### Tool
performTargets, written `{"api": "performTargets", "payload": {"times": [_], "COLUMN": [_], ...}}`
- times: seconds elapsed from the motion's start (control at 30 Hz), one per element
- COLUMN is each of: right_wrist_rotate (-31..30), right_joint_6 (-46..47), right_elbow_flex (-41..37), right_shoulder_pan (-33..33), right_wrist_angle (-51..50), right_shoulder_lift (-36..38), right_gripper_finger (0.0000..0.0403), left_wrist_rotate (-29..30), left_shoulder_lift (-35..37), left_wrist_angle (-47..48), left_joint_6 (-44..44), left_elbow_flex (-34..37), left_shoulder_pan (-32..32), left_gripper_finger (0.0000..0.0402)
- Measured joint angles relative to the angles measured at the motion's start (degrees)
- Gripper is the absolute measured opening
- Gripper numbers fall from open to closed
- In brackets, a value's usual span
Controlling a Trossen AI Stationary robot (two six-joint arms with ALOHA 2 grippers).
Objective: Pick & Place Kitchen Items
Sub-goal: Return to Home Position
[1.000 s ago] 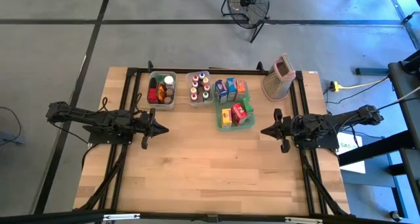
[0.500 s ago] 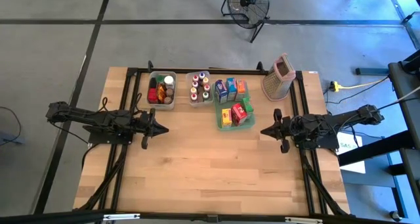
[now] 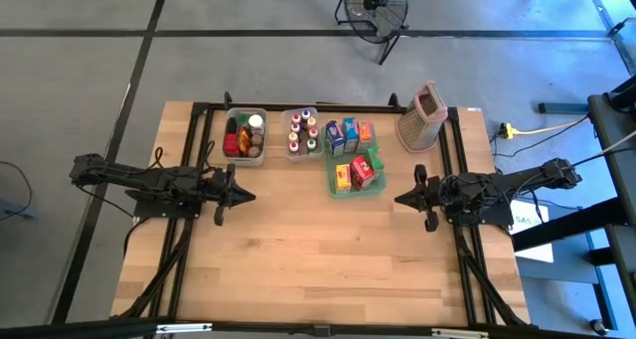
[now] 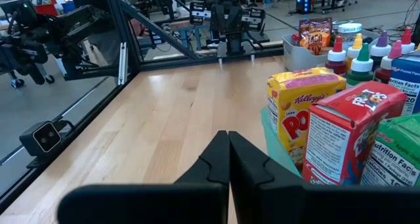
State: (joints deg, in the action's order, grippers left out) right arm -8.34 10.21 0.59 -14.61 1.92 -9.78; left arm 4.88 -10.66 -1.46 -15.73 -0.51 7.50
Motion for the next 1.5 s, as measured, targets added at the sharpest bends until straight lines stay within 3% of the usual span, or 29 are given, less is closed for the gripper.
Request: {"api": "performTargets", "payload": {"times": [0.33,0.63,1.5], "right_wrist_rotate": [0.0,0.0,0.0], "right_joint_6": [0.0,0.0,0.0], "right_elbow_flex": [0.0,0.0,-0.1], "right_shoulder_pan": [-0.1,-1.3,-1.3], "right_wrist_angle": [0.0,0.2,0.4], "right_shoulder_lift": [0.2,9.8,9.8], "right_gripper_finger": [0.0000,0.0000,0.0000], "left_wrist_rotate": [0.0,0.0,0.0], "left_shoulder_lift": [0.0,0.0,0.0], "left_wrist_angle": [0.0,0.0,0.0], "left_joint_6": [0.0,0.0,0.0], "left_elbow_flex": [0.0,0.0,0.0], "left_shoulder_pan": [0.0,0.0,0.0], "left_gripper_finger": [0.0008,0.0012,0.0012]}}
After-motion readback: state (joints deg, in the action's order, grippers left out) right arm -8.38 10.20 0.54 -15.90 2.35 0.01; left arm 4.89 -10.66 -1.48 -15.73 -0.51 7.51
